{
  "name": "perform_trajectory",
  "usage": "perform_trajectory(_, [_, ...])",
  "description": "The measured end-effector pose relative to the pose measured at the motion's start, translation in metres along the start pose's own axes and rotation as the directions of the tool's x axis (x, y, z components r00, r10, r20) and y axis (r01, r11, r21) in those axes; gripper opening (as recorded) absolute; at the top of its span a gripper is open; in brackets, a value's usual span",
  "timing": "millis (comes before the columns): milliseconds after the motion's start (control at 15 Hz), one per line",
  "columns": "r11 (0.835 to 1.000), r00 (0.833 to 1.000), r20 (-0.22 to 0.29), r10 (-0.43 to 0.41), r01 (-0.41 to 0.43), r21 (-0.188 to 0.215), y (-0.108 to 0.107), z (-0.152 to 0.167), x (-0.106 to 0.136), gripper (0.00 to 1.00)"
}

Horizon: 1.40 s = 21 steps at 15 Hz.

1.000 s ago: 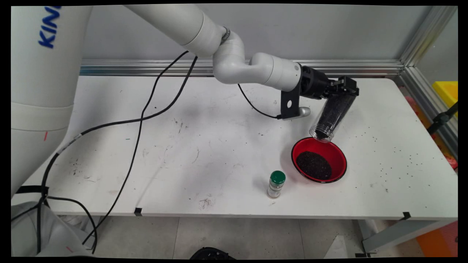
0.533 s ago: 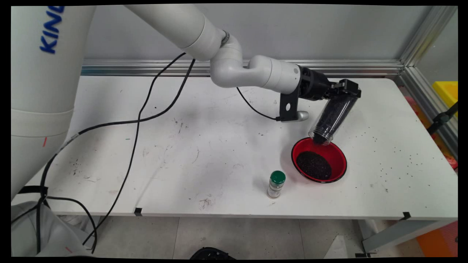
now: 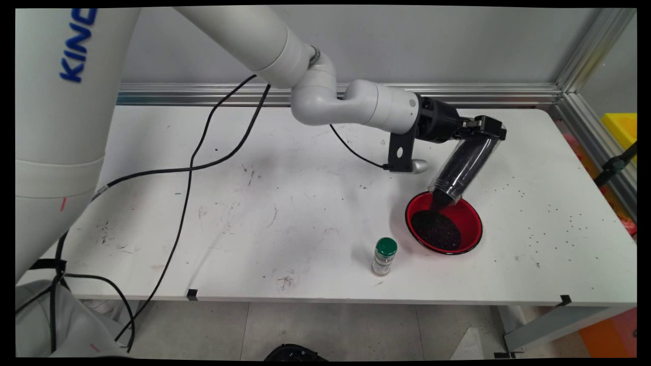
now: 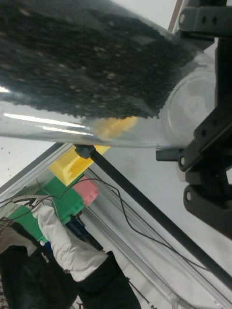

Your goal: Pour the black seasoning powder in the red bowl

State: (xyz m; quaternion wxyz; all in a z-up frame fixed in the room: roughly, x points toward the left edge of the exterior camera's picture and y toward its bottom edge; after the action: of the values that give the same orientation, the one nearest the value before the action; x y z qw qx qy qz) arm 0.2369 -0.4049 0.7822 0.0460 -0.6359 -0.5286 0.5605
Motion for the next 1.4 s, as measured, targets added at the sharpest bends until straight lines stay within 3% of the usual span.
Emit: perform_trajectory(1400, [0.996, 0.997, 0.006, 0.080, -0.080, 0.039, -0.012, 0.003, 0.004, 0.00])
